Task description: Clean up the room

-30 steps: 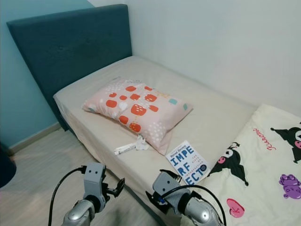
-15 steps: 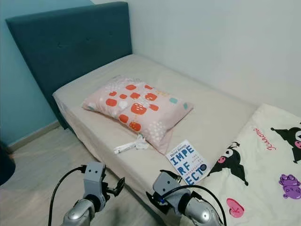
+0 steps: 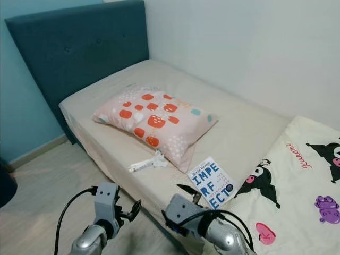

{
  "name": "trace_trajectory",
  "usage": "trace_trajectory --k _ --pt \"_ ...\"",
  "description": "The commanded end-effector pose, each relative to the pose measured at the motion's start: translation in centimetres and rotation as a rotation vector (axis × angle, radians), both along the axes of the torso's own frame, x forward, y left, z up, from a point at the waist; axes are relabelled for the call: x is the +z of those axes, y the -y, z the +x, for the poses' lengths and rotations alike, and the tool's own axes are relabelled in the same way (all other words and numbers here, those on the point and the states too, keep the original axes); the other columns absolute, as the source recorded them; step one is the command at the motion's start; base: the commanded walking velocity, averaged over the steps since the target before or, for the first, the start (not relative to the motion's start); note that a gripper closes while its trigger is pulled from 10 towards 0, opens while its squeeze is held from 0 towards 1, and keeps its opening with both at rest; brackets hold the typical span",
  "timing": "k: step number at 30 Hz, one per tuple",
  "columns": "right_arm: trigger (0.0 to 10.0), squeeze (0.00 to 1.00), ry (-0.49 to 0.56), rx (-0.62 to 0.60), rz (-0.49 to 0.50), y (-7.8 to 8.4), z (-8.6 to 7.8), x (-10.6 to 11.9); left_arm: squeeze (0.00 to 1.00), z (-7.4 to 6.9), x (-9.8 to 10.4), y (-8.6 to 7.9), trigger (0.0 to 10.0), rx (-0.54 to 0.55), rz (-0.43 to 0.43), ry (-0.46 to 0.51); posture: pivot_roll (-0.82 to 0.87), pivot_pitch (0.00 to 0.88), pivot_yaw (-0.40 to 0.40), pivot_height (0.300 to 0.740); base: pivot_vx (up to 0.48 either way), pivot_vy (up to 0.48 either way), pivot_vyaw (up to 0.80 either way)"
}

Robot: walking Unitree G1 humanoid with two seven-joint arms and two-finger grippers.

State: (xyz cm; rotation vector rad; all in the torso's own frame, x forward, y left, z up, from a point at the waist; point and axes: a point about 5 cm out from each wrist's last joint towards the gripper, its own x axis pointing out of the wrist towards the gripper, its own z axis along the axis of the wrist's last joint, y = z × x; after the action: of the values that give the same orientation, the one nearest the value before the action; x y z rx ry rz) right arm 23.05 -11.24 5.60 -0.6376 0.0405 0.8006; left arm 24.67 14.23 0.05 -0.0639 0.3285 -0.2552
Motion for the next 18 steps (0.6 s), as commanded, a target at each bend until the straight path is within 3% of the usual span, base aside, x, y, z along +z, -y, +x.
trace_trajectory --k 1,7,12,16,18 --pt "10.0 0.00 0.001 -0.004 -0.012 -0.2 -0.4 0.2 0.00 -0.5 -0.4 -0.4 10.0 0.003 0.003 -0.027 -0.19 0.105 -0.033 0.740 0.000 0.000 0.00" --pt "10.0 0.00 0.003 -0.005 0.000 -0.3 -0.9 0.1 0.00 -0.8 -0.6 -0.3 10.0 -0.001 0.001 -0.032 -0.21 0.120 -0.025 0.740 0.000 0.000 0.00" --pt "10.0 0.00 -0.049 0.050 -0.005 -1.5 -2.7 -1.0 0.00 -2.5 -1.5 -0.7 10.0 -0.004 0.005 -0.063 -0.17 0.093 -0.030 0.740 0.000 0.000 0.00" --pt "10.0 0.00 -0.041 0.079 -0.035 -2.2 -2.8 -1.4 0.00 -3.0 -2.0 -0.9 10.0 0.000 0.010 -0.078 -0.15 0.046 -0.056 0.740 0.000 0.000 0.00" --pt "10.0 0.00 -0.045 0.089 -0.043 -2.3 -1.5 -1.7 0.00 -2.8 -1.9 -0.8 10.0 0.013 0.005 -0.077 -0.12 0.046 -0.090 0.740 0.000 0.000 0.00"
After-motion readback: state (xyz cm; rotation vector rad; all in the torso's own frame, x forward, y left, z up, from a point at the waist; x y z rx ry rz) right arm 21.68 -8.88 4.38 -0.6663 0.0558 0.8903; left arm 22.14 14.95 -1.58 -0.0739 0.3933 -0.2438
